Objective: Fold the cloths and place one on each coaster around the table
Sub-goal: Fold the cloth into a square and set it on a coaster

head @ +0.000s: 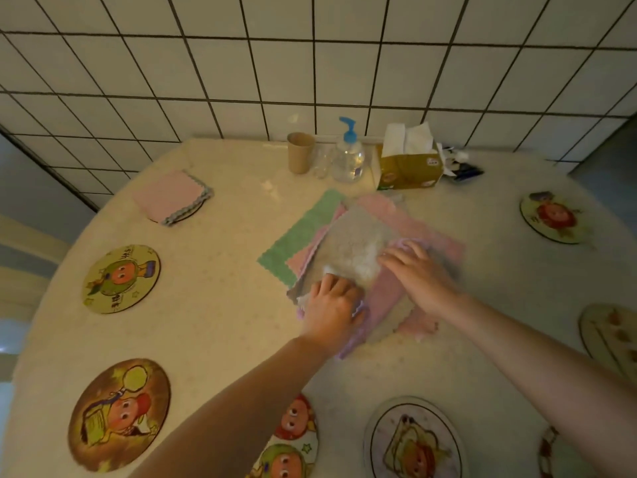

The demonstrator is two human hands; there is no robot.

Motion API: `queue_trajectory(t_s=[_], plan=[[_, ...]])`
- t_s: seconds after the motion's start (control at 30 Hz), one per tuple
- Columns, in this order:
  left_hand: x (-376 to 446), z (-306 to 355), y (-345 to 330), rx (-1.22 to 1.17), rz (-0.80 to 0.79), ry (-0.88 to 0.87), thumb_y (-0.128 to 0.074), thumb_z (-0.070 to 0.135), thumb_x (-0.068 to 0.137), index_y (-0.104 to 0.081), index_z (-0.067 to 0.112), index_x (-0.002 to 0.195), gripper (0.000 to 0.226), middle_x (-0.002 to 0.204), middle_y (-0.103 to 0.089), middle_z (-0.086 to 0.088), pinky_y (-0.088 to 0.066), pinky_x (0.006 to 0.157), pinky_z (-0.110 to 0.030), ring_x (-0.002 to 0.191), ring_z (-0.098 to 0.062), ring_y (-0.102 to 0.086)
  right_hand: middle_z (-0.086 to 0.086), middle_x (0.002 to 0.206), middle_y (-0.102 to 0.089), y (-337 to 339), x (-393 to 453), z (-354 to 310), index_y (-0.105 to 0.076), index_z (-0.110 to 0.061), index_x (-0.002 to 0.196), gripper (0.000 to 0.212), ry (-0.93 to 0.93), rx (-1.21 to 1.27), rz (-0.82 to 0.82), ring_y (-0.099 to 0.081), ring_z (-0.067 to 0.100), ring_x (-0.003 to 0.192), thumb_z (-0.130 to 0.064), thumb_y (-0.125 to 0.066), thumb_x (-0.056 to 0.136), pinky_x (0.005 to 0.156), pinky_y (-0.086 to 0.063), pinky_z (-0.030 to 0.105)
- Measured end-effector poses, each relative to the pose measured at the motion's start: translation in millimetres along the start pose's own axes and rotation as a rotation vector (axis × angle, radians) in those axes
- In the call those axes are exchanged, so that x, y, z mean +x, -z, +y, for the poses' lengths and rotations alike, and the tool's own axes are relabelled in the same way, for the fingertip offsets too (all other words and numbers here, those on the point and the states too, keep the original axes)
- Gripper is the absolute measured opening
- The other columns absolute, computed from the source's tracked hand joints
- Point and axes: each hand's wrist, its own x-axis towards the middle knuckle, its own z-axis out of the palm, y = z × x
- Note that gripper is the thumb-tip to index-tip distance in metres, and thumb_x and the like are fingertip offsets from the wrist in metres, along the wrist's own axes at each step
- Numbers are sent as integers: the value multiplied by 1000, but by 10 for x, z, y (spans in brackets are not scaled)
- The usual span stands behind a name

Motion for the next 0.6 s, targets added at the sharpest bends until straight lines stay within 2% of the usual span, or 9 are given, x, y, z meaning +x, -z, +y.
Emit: queue_trajectory(t_s=[0.07,0.1,0.17,0.23,0.33,0.43,0.5,0.53,0.6], plan=[[41,111,-55,-50,-36,56,-39,55,77,-69,21,103,52,103,-65,2,-45,83,-37,102,-27,-55,-4,151,-28,49,60,65,-36,-24,140,77,24,-89,-120,-16,34,139,10,-57,74,107,-28,43],[65,153,-80,-68,-90,96,-39,56,80,-63,20,115,56,114,-62,0,-41,90,-39,111,-28,-50,-3,148,-32,64,76,79,-39,-23,136,75,51,-116,-120,-18,33,139,9,-61,73,106,-28,41],[78,213,-134,-46,-126,135,-48,55,86,-51,21,130,55,127,-54,0,-35,98,-38,119,-27,-43,2,131,-51,63,104,104,-53,-17,117,59,128,-181,-39,-35,33,129,5,-71,66,99,-37,41],[82,234,-157,-57,-130,169,-53,55,85,-45,24,133,57,129,-51,0,-34,101,-38,120,-28,-42,4,111,-60,118,123,102,-59,-15,97,39,162,-180,34,-47,30,116,0,-75,64,92,-44,40],[108,239,-127,-155,-151,245,-57,57,81,-45,26,131,60,128,-51,-1,-34,104,-40,120,-27,-42,-2,113,-58,273,121,31,-56,-18,91,13,207,-11,100,-40,22,125,-10,-60,81,102,-35,36],[121,207,-4,-316,-164,344,-63,47,80,-56,21,115,43,113,-57,-2,-44,92,-39,106,-25,-53,-3,119,-58,485,122,-63,-56,-19,89,5,214,124,161,-36,15,132,-20,-56,83,110,-26,34],[88,133,149,-432,-203,397,-64,36,84,-60,16,96,24,94,-63,-2,-50,75,-33,87,-22,-59,-7,110,-59,635,144,-98,-53,-24,85,5,196,229,169,-45,14,120,-27,-55,82,109,-30,37],[50,53,233,-496,-242,402,-64,32,85,-60,16,87,17,85,-63,0,-49,65,-27,78,-20,-58,-10,99,-58,723,161,-120,-50,-28,84,6,192,267,169,-49,14,108,-32,-52,81,101,-39,41],[-53,-166,449,-597,-315,366,-68,29,86,-56,17,69,24,68,-55,4,-38,51,-15,65,-12,-51,-9,85,-53,888,200,-173,-44,-34,83,6,168,346,149,-50,13,88,-36,-50,82,78,-48,38]])
